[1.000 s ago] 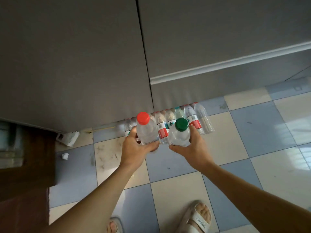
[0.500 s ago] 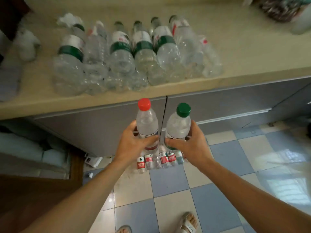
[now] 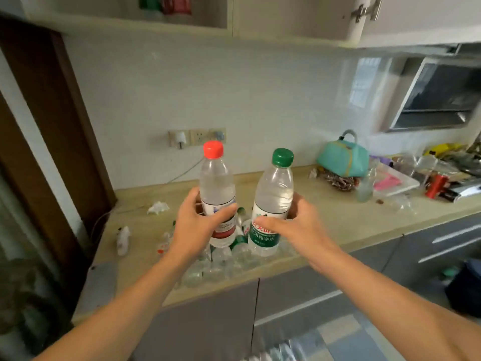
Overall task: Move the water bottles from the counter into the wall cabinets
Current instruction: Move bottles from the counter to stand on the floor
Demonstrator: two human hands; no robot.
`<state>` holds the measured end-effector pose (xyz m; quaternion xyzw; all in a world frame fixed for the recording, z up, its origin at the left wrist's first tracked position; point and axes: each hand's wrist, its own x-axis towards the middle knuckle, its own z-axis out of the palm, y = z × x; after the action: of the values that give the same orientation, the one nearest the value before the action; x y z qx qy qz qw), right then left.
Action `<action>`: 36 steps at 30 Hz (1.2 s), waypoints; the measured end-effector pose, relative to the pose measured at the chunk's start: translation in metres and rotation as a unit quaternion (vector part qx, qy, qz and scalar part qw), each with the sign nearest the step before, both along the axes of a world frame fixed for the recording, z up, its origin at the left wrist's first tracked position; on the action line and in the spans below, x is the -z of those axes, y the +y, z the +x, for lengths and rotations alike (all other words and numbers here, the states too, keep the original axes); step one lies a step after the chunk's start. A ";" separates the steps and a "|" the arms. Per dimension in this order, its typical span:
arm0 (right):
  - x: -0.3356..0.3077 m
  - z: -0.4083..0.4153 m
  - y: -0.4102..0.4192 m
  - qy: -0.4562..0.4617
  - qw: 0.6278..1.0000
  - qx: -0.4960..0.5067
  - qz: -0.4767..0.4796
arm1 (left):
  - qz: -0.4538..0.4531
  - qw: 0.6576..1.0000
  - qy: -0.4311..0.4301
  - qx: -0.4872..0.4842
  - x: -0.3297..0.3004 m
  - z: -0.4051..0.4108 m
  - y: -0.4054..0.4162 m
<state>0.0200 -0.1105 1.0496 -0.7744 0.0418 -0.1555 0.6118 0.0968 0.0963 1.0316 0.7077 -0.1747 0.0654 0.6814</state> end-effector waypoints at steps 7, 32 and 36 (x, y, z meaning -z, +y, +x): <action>-0.124 0.058 0.003 -0.108 0.994 -0.011 0.017 | -0.060 0.993 -0.095 -0.023 -0.138 0.037 -0.010; -0.360 0.312 0.034 -0.352 0.933 -0.063 0.051 | -0.153 0.951 -0.188 -0.192 -0.394 0.255 0.051; -0.382 0.347 0.050 -0.358 0.932 -0.040 0.044 | -0.125 0.955 -0.198 -0.183 -0.410 0.300 0.057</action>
<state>0.3671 -0.0610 1.4315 -0.6405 -0.2039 -0.3959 0.6257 0.3968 0.1531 1.4419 0.6097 -0.1635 0.3490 0.6926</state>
